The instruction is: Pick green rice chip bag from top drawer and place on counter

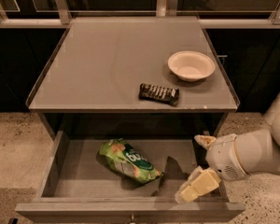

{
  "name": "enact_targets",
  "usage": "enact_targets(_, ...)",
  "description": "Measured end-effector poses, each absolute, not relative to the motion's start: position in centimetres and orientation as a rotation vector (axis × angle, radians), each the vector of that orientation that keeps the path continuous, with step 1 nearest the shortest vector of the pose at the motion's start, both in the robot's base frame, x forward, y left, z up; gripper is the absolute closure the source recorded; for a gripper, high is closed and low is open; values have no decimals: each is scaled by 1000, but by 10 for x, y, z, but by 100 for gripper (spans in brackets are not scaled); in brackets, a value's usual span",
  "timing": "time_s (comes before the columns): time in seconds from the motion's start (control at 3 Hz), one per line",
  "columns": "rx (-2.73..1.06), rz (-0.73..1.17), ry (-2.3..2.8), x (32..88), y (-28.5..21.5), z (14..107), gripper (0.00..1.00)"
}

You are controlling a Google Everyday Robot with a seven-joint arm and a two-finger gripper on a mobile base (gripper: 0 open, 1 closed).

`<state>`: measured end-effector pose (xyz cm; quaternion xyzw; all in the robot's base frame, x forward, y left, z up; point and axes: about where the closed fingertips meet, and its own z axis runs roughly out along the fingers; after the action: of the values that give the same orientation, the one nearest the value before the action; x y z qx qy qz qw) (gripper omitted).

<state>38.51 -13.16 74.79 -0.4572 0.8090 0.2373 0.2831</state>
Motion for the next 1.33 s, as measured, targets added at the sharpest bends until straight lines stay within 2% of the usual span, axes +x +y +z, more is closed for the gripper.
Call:
enact_targets(0.33, -1111, 665, 2180, 389, -135, 732, 0)
enact_targets(1.33, -966, 794, 2102, 433, -86, 691, 0)
